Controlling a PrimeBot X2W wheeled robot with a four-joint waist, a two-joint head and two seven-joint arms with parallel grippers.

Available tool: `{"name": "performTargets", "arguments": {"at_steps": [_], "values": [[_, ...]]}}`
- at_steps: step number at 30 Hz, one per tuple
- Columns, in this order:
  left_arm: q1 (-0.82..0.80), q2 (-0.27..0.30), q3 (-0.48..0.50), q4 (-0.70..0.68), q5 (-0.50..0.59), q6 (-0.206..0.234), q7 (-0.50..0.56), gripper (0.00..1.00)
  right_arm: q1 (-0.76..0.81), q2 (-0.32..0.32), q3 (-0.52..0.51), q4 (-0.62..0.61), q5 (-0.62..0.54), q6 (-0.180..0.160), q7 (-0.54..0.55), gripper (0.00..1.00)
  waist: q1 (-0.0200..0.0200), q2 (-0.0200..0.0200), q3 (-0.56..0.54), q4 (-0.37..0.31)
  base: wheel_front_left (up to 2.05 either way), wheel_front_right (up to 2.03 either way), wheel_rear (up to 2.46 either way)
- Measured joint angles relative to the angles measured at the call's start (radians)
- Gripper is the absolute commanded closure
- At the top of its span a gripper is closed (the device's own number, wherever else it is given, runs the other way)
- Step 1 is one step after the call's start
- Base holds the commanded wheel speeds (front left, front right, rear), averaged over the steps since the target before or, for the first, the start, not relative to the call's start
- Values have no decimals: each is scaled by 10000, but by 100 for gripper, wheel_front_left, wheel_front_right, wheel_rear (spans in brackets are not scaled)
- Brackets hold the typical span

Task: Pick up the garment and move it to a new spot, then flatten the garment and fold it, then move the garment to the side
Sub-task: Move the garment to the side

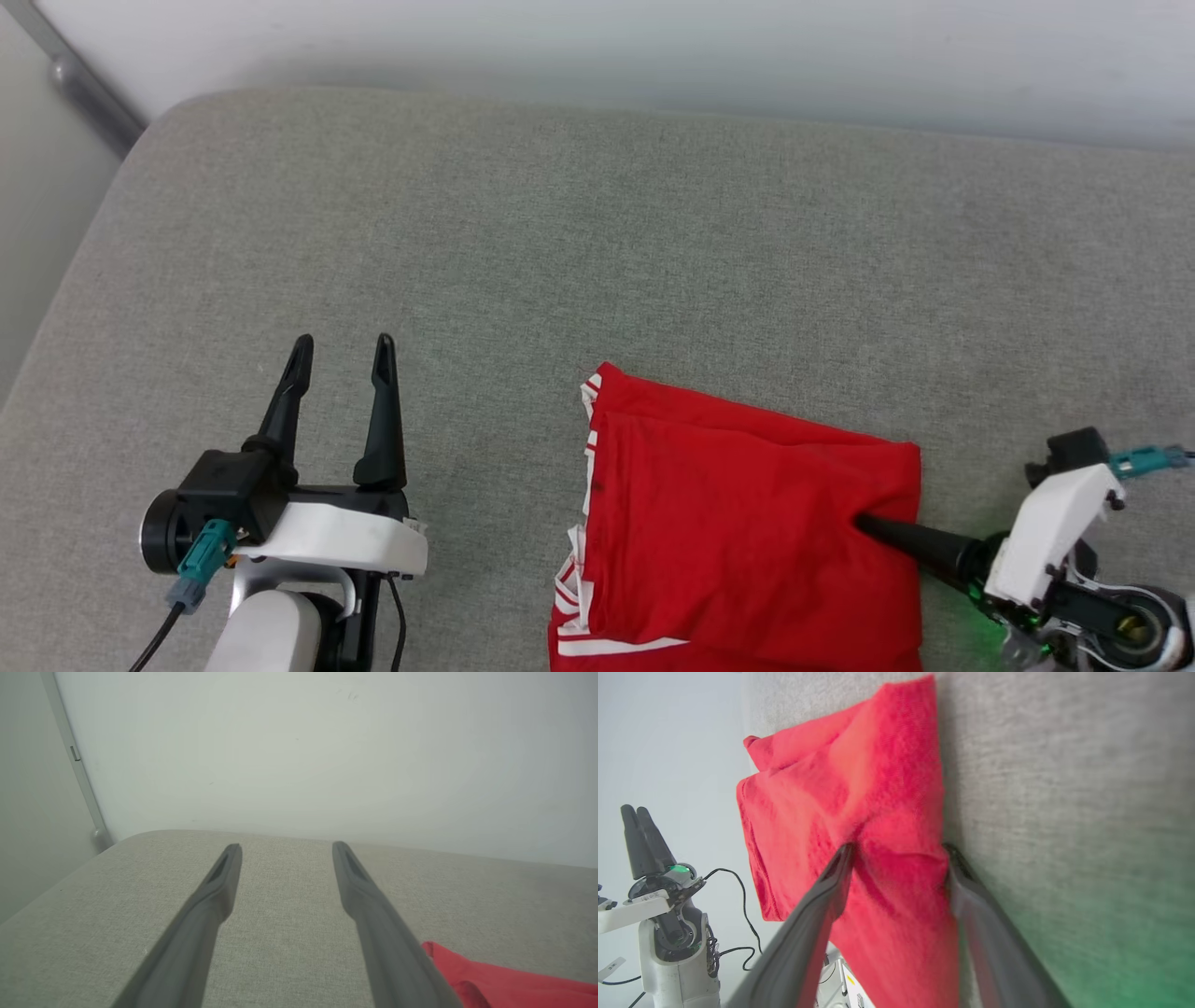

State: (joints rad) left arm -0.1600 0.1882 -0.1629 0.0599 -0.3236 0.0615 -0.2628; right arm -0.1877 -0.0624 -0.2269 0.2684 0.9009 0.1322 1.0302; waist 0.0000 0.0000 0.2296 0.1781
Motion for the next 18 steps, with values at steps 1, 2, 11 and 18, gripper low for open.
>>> {"name": "performTargets", "arguments": {"at_steps": [1,2,11,18], "values": [[3,-23,36,10,35,-10,0,0,-50,-8,132,125,44,0,-42,54,0,0,-28,-6,0,0,0],[5,-42,71,25,46,-42,0,0,-113,-6,268,240,61,0,-90,85,0,0,-51,-19,0,0,0],[188,-140,182,247,290,-238,0,0,-194,-211,1352,213,-702,-13,-957,100,1,0,-568,-243,0,0,0],[459,-144,238,276,362,-345,0,0,-386,-1256,2483,-309,-1818,-13,-1848,100,0,0,-974,-858,0,0,0]]}}
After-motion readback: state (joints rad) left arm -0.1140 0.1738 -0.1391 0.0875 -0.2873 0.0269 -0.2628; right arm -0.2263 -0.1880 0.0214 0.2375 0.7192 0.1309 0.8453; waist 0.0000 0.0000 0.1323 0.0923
